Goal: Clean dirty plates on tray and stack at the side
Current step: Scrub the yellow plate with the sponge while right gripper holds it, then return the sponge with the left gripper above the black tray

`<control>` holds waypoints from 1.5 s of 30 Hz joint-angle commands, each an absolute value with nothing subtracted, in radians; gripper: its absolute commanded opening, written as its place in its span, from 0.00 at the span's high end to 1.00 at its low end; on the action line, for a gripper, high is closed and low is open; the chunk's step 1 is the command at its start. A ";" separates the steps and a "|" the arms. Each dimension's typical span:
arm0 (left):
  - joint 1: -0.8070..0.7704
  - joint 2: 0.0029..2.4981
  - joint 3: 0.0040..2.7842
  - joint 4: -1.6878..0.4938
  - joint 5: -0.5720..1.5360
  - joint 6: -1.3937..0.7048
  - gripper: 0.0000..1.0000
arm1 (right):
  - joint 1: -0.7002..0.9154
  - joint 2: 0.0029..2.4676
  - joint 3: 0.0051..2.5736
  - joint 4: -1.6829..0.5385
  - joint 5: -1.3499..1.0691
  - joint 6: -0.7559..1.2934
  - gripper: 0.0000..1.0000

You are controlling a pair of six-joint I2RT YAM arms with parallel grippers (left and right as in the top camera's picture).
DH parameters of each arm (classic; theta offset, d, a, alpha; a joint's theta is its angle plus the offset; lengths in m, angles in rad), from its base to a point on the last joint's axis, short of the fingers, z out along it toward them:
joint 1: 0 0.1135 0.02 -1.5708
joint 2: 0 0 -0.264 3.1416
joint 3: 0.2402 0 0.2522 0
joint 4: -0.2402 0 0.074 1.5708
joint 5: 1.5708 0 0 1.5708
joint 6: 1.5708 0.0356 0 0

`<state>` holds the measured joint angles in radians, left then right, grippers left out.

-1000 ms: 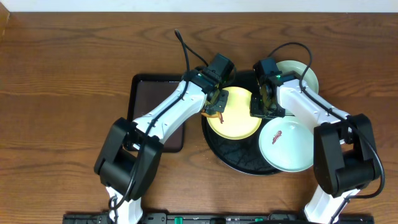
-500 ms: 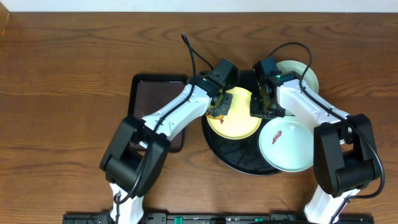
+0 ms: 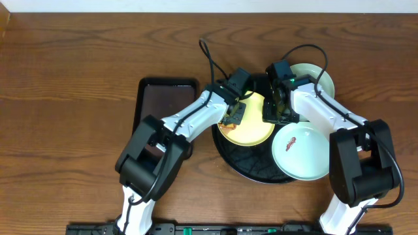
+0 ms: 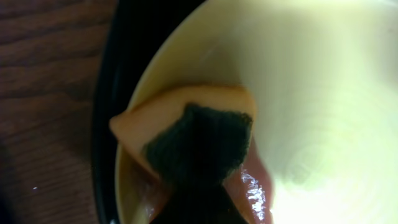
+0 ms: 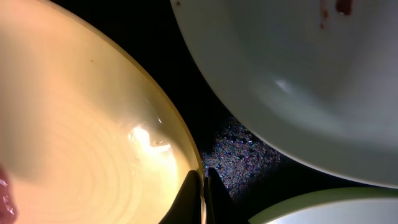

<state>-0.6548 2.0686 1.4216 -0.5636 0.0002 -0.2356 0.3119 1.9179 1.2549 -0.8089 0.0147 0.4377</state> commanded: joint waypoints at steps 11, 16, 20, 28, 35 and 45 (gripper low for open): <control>-0.741 2.167 1.388 -0.657 0.236 -0.249 0.93 | 0.321 1.915 1.260 -0.804 0.025 0.437 0.99; -0.720 2.156 1.391 -0.654 0.328 -0.258 0.93 | 0.321 1.915 1.260 -0.804 0.025 0.437 0.99; -0.689 2.141 1.391 -0.653 0.333 -0.268 0.93 | 0.321 1.915 1.260 -0.804 0.020 0.437 0.99; -0.693 2.142 1.390 -0.620 0.408 -0.290 0.93 | 0.321 1.915 1.260 -0.804 0.010 0.437 0.99; -0.638 2.114 1.433 -0.567 0.523 -0.320 0.93 | 0.321 1.915 1.260 -0.805 0.009 0.437 0.99; -0.398 1.766 1.479 -0.622 0.552 -0.328 0.93 | 0.321 1.915 1.260 -0.809 0.010 0.436 0.87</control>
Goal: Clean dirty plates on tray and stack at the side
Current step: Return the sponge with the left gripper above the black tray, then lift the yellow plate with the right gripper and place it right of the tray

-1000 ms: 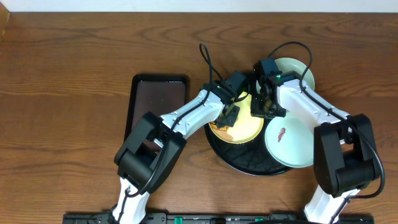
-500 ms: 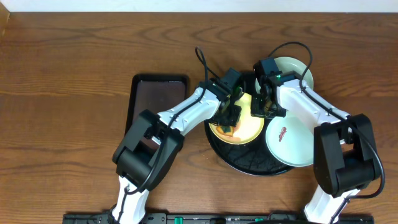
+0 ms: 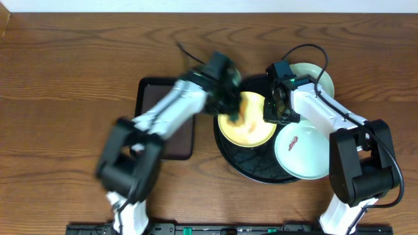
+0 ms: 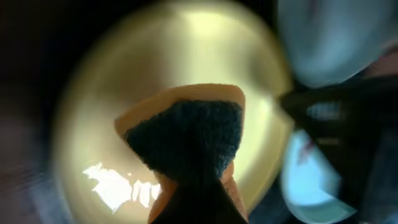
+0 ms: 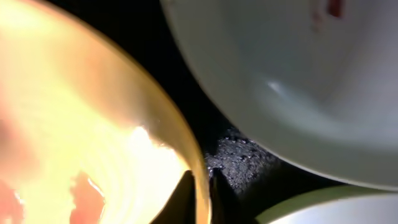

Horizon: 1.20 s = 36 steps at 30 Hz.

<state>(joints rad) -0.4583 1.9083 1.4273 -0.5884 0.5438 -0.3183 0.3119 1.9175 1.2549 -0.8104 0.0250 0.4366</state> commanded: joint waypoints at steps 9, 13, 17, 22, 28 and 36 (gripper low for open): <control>-0.218 1.652 1.464 -0.935 0.087 -0.265 0.93 | 0.322 1.915 1.231 -0.776 0.010 0.437 0.85; -0.182 1.652 1.410 -0.930 0.084 -0.247 0.93 | 0.322 1.915 1.208 -0.736 0.010 0.437 0.87; -0.167 1.655 1.356 -0.888 0.076 -0.236 0.93 | 0.321 1.915 1.207 -0.728 0.010 0.437 0.88; -0.167 1.655 1.299 -0.842 0.073 -0.236 0.93 | 0.322 1.915 1.206 -0.731 0.027 0.436 0.99; -0.167 1.655 1.277 -0.823 0.072 -0.236 0.93 | 0.321 1.898 1.251 -0.736 0.030 0.389 0.99; -0.167 1.655 1.277 -0.821 0.054 -0.221 0.93 | 0.323 1.767 1.303 -0.793 0.162 0.289 0.99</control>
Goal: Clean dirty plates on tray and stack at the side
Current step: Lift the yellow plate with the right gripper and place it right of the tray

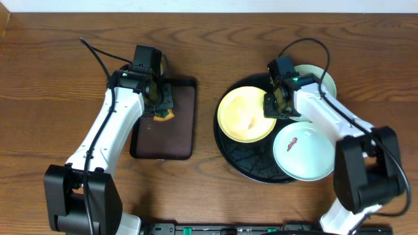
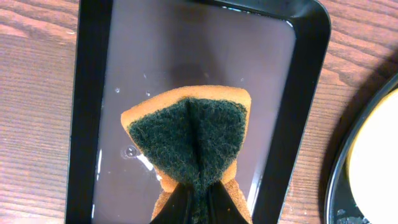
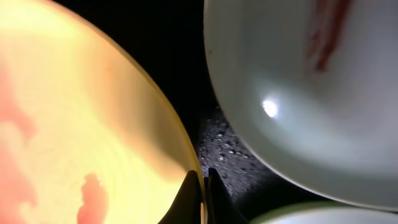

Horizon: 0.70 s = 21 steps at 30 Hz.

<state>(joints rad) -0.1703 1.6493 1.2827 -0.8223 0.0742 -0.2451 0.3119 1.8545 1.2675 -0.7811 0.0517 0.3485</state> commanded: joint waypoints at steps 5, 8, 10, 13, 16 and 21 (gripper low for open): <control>-0.167 1.655 1.277 -0.820 0.054 -0.221 0.93 | 0.334 1.654 1.303 -0.804 0.307 0.230 0.99; -0.167 1.655 1.277 -0.821 0.054 -0.221 0.93 | 0.363 1.578 1.303 -0.801 0.426 0.221 0.99; -0.167 1.655 1.277 -0.821 0.055 -0.222 0.92 | 0.395 1.533 1.303 -0.798 0.516 0.198 0.99; -0.167 1.655 1.277 -0.821 0.055 -0.222 0.93 | 0.465 1.485 1.303 -0.800 0.674 0.154 0.99; -0.167 1.655 1.277 -0.821 0.055 -0.222 0.93 | 0.553 1.475 1.303 -0.805 0.870 0.140 0.99; -0.167 1.655 1.277 -0.821 0.055 -0.222 0.93 | 0.722 1.494 1.301 -0.784 1.097 0.142 0.99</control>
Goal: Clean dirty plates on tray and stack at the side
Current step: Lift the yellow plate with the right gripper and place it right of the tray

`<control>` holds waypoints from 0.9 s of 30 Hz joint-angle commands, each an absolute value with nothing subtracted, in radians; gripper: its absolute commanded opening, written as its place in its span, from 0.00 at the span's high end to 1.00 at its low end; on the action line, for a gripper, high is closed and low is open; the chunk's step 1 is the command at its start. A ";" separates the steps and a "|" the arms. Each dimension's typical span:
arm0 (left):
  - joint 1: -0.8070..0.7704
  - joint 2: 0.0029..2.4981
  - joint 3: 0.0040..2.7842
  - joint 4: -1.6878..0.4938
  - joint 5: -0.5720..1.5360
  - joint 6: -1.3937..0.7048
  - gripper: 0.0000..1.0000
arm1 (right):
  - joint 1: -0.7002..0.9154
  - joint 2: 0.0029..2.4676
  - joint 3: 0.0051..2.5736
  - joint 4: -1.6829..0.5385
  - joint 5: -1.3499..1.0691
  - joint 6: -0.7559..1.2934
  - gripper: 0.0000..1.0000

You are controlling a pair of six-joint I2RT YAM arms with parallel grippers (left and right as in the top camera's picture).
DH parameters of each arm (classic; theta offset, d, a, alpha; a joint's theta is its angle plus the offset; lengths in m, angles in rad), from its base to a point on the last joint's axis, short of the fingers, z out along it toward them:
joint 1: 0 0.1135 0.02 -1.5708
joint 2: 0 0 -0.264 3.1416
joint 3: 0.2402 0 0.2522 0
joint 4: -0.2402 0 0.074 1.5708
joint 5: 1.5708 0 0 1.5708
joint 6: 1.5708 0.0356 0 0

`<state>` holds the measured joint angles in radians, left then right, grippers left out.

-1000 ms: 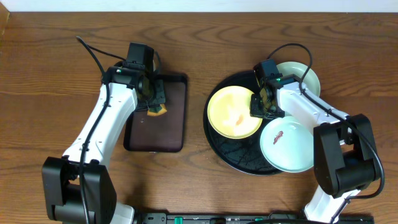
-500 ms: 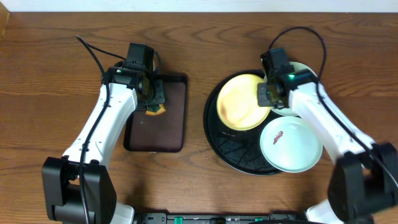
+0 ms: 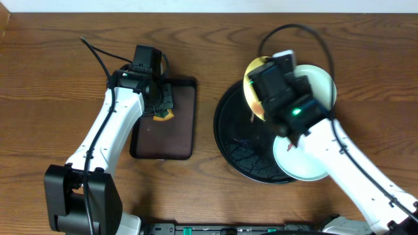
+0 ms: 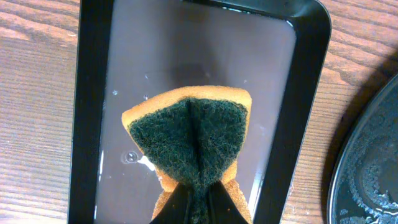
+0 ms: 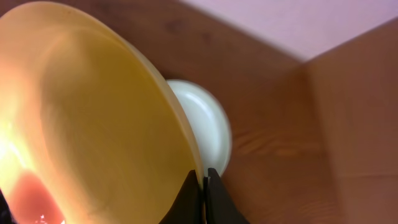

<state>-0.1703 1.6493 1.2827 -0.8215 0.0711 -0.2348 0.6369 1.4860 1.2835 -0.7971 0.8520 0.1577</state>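
Observation:
The yellow plate [image 5: 93,124] hangs tilted on edge, and my right gripper [image 5: 203,186] is shut on its rim. A reddish smear shows low on its face. From overhead the yellow plate [image 3: 255,85] is raised above the back of the round black tray [image 3: 238,147]. A white plate [image 3: 307,160] with a red stain lies on that tray, partly under my right arm. A pale green plate [image 3: 321,79] rests on the table behind. My left gripper [image 4: 199,202] is shut on the orange and green sponge [image 4: 189,134] over the rectangular tray [image 4: 90,93].
The rectangular black tray [image 3: 186,134] holds a thin film of water with droplets. Bare wooden table [image 3: 52,78] surrounds both trays. In the right wrist view the pale green plate [image 5: 208,121] lies just beyond the yellow plate's rim. Cables arch over the right arm.
My right gripper has raised the yellow plate off the round tray and now holds it tilted up high, near the pale green plate. The left gripper and sponge have stayed put.
First my left gripper pressed the sponge on the yellow plate while the right pinched its rim. Then the sponge was over the plate's middle. Later the sponge was over the rectangular tray at the left. Now the right gripper holds the plate lifted.

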 commanded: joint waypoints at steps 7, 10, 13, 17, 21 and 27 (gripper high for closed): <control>-0.167 1.655 1.277 -0.825 0.055 -0.222 0.92 | 0.901 1.567 1.300 -0.774 1.393 0.142 0.99; -0.167 1.655 1.277 -0.825 0.055 -0.222 0.92 | 0.931 1.605 1.300 -0.774 1.507 0.141 0.99; -0.167 1.655 1.277 -0.825 0.055 -0.222 0.93 | 0.936 1.634 1.300 -0.774 1.537 0.141 0.99; -0.167 1.655 1.277 -0.825 0.055 -0.222 0.93 | 0.936 1.662 1.300 -0.773 1.535 0.145 0.99; -0.167 1.655 1.277 -0.825 0.055 -0.222 0.93 | 0.931 1.674 1.300 -0.774 1.436 0.165 0.99; -0.167 1.655 1.277 -0.825 0.056 -0.222 0.92 | 0.867 1.674 1.301 -0.775 0.995 0.232 0.99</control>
<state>-0.1703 1.6493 1.2827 -0.8227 0.0711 -0.2348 0.9073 1.6646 1.2839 -0.7765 1.2343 0.1680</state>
